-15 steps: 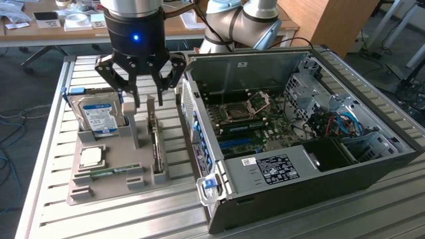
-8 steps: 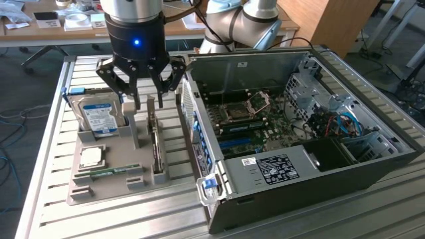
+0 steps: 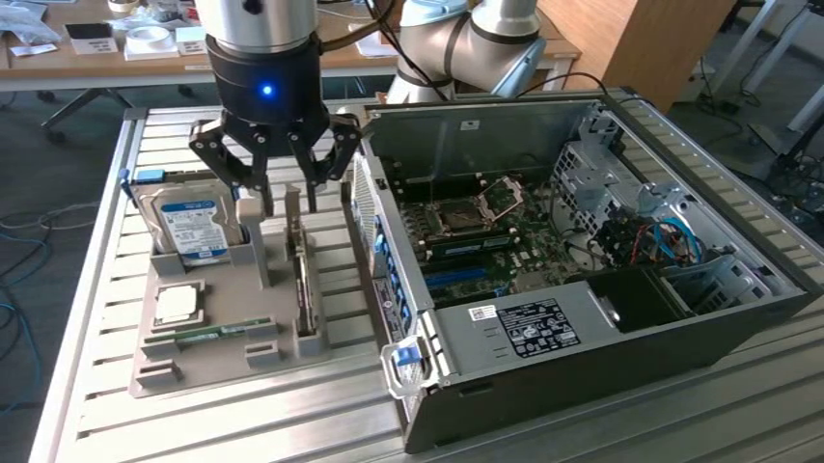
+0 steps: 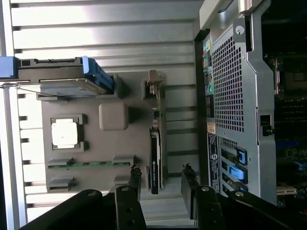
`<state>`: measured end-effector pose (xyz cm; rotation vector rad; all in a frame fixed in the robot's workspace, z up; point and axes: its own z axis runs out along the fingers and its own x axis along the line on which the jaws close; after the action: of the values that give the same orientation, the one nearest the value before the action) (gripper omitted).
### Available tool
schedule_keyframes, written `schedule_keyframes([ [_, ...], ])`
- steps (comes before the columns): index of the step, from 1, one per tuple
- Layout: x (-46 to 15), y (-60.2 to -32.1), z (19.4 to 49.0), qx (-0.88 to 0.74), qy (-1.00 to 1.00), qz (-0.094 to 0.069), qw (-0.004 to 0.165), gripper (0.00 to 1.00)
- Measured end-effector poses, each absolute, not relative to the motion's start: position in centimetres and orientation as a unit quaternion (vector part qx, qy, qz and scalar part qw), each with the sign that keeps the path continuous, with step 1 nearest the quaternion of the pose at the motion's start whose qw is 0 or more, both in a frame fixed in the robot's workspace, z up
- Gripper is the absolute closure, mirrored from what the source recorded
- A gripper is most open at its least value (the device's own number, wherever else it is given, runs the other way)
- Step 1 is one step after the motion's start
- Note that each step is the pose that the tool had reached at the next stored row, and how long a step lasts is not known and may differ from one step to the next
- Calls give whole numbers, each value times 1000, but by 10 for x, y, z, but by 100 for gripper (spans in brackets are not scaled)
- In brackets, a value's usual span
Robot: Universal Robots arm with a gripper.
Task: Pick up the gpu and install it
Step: 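Pick up the gpu and move the gpu toward the slot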
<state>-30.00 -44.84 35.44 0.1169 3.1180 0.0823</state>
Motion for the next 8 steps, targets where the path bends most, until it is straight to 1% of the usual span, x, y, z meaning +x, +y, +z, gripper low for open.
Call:
schedule_keyframes([
  [8, -299, -448, 351, 38, 999, 27, 10, 53],
])
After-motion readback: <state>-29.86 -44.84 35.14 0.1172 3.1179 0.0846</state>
